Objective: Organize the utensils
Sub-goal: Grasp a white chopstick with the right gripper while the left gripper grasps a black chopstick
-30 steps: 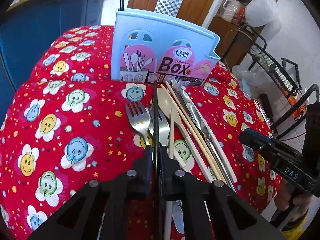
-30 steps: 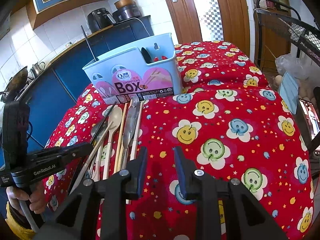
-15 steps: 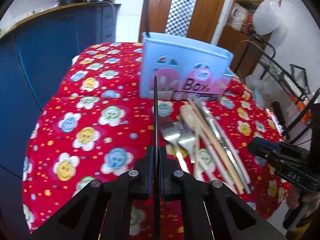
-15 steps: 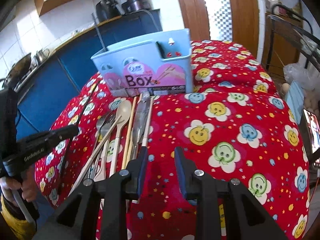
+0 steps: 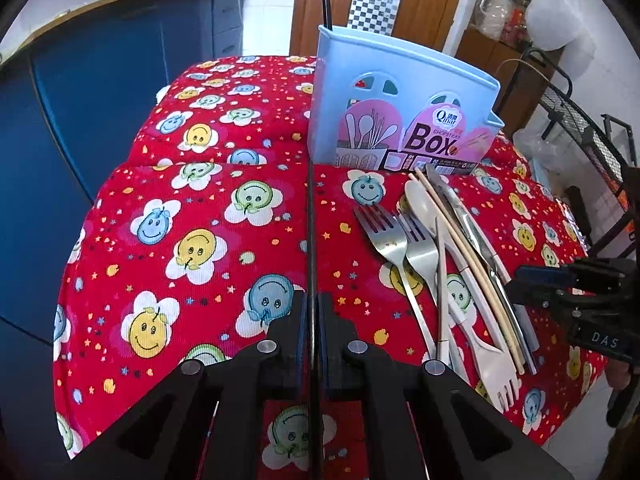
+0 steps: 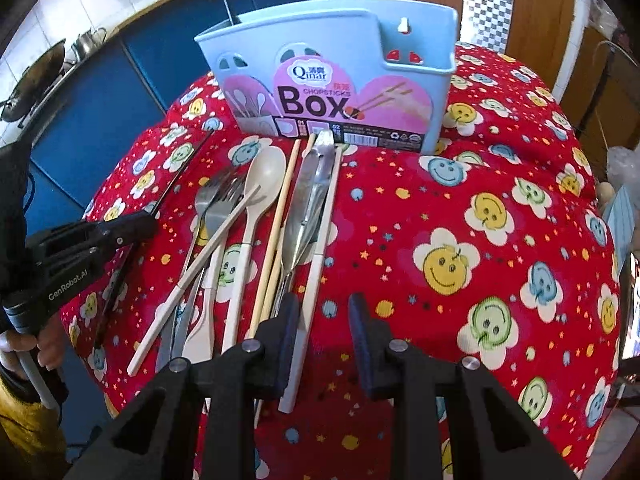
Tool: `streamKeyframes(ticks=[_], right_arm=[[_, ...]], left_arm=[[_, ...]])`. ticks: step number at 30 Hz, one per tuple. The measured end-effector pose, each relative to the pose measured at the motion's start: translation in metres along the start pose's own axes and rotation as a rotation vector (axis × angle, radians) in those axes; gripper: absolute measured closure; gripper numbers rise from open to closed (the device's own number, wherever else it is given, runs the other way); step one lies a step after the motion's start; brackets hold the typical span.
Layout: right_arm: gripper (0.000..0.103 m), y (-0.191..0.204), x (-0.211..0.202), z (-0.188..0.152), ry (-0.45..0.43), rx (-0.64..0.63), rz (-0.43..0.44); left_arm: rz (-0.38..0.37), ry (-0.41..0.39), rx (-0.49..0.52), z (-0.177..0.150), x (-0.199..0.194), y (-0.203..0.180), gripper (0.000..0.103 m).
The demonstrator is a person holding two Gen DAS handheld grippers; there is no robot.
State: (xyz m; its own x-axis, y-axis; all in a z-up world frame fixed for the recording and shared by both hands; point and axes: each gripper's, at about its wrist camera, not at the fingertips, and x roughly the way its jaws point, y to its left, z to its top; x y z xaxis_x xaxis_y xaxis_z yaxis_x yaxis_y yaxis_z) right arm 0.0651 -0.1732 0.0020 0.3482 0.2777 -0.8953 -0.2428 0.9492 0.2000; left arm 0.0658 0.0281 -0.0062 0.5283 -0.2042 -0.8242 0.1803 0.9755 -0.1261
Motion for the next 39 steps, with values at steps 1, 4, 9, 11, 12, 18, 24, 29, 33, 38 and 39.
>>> streamKeyframes(ticks=[1,4,9,11,12,18,24,29,33,38,39], right_arm=[[0.076,-0.001,0.001,0.002,0.011,-0.003,0.0],[0.081,-0.004,0.004,0.01,0.035,-0.003,0.001],[0.083,-0.007,0.01,0.024,0.084,0.001,-0.006],[0.083,-0.005,0.013,0.03,0.106,-0.013,-0.018],[0.083,-0.004,0.014,0.031,0.113,-0.019,-0.023],[0.094,0.005,0.019,0.036,0.135,-0.083,-0.086],[0.095,-0.003,0.01,0.025,0.175,-0.056,-0.083],[0.095,-0.009,0.003,0.013,0.242,-0.054,-0.072],[0.095,-0.009,0.003,0.015,0.259,-0.053,-0.076],[0.093,-0.01,0.01,0.026,0.269,-0.057,-0.074],[0.091,-0.011,0.011,0.027,0.275,-0.064,-0.072]], left_arm=[[0.0,0.004,0.001,0.0,0.001,0.001,0.097],[0.0,0.018,0.003,0.002,0.004,0.002,0.097],[0.005,0.05,0.025,0.008,0.007,0.0,0.097],[0.006,0.068,0.04,0.01,0.008,-0.001,0.096],[0.007,0.076,0.048,0.011,0.008,-0.001,0.096],[0.013,0.114,0.07,0.016,0.011,-0.004,0.096],[0.009,0.124,0.067,0.018,0.012,-0.003,0.095],[0.012,0.153,0.076,0.022,0.015,-0.003,0.095],[0.015,0.183,0.077,0.028,0.019,-0.002,0.094],[0.02,0.217,0.085,0.035,0.024,-0.002,0.093],[0.021,0.225,0.091,0.036,0.025,-0.002,0.093]])
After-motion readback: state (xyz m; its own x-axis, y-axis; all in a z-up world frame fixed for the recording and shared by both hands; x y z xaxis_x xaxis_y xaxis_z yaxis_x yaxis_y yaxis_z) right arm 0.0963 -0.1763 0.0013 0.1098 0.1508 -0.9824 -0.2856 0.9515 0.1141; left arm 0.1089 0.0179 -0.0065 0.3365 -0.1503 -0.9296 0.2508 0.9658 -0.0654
